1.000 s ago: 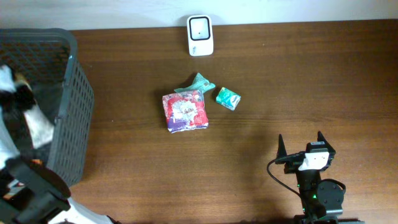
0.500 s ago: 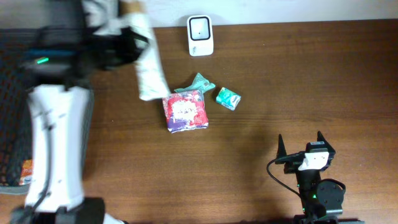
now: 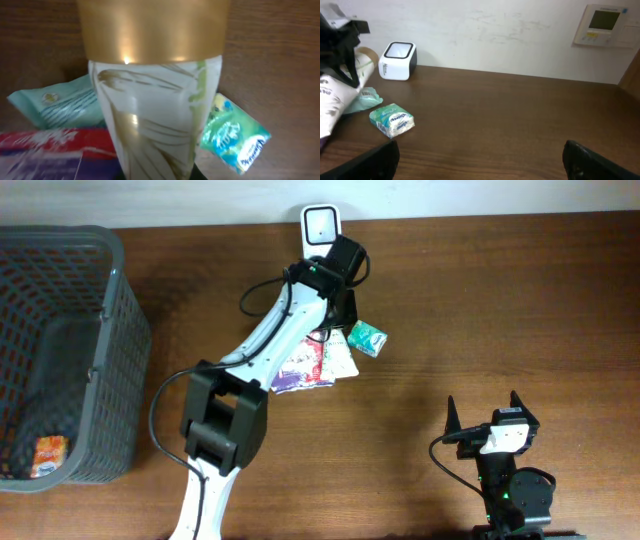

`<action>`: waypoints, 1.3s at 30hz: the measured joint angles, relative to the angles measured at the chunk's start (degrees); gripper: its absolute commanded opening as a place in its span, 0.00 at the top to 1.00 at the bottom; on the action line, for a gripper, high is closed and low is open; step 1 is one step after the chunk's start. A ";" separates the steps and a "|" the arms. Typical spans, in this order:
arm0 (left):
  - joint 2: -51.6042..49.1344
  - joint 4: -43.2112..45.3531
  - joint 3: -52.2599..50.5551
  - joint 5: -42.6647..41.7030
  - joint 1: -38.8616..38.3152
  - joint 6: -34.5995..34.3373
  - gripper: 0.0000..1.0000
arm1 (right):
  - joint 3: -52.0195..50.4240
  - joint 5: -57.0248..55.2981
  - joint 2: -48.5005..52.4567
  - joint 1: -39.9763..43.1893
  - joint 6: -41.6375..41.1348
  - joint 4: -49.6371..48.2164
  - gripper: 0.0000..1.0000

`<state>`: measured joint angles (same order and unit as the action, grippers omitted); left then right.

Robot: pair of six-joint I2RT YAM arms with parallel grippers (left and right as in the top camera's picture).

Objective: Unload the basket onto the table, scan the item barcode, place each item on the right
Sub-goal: 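Grasp the white-gold tube from the basket with left gripper, place on table, then grasp the orange tissue pack from the basket with left gripper, place on table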

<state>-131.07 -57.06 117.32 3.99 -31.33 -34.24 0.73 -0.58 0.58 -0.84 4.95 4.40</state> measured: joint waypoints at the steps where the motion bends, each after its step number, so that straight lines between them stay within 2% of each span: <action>1: -0.68 0.57 0.00 0.15 0.00 -0.09 0.66 | 0.00 0.00 0.00 0.00 0.02 0.00 0.01; 4: -0.85 1.36 0.02 0.35 -0.57 0.96 0.36 | 0.00 0.00 0.00 0.00 0.00 0.00 0.01; 8: -1.51 1.36 0.02 0.76 -1.40 3.23 0.30 | 0.00 0.00 0.00 0.00 0.00 0.00 0.01; 9: -1.68 1.16 0.07 0.76 -1.40 3.41 0.27 | 0.00 0.00 0.00 0.00 -0.02 0.00 0.01; 10: -1.75 -0.26 0.81 0.79 -1.38 4.09 0.08 | 0.00 0.00 0.00 0.00 0.00 0.00 0.01; 11: -1.84 -2.97 2.69 0.79 -1.18 5.27 0.01 | 0.00 0.00 0.00 0.00 -0.02 0.02 0.01; 15: -0.46 -17.99 20.02 3.93 2.91 9.79 0.01 | 0.00 -0.02 0.00 0.00 -0.04 0.00 0.01; 19: 8.72 -31.39 36.04 14.49 13.84 10.93 0.01 | 0.00 0.00 0.00 0.00 -0.04 0.02 0.01; 21: 15.87 -35.80 38.95 20.63 21.73 10.93 0.01 | 0.00 0.00 0.00 0.00 0.00 0.02 0.01; 23: 17.84 -37.70 39.26 25.62 28.94 10.95 0.01 | 0.00 0.00 0.00 0.00 0.00 0.00 0.01; 25: 17.25 -36.96 35.52 28.02 38.97 10.99 0.01 | 0.00 0.00 0.00 0.00 0.00 0.02 0.01; 29: 15.06 -29.94 20.39 28.68 50.31 15.04 0.01 | 0.00 0.00 0.00 0.00 -0.02 0.00 0.01; 30: 15.15 -27.76 13.07 25.73 53.66 19.28 0.01 | 0.00 0.00 0.00 0.00 -0.02 0.00 0.01; 34: 14.45 -23.63 -5.14 13.79 65.48 32.85 0.01 | 0.00 0.00 0.00 0.00 -0.02 0.02 0.01; 38: 14.45 -17.35 -16.52 11.37 67.47 38.14 0.00 | 0.00 0.00 0.00 0.00 -0.02 0.02 0.01; 39: 14.43 -15.47 -19.56 12.02 67.41 38.88 0.04 | 0.00 0.00 0.00 0.00 -0.04 0.02 0.01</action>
<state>-116.64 -72.53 97.76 16.01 36.07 4.64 0.73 -0.58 0.58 -0.84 4.91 4.43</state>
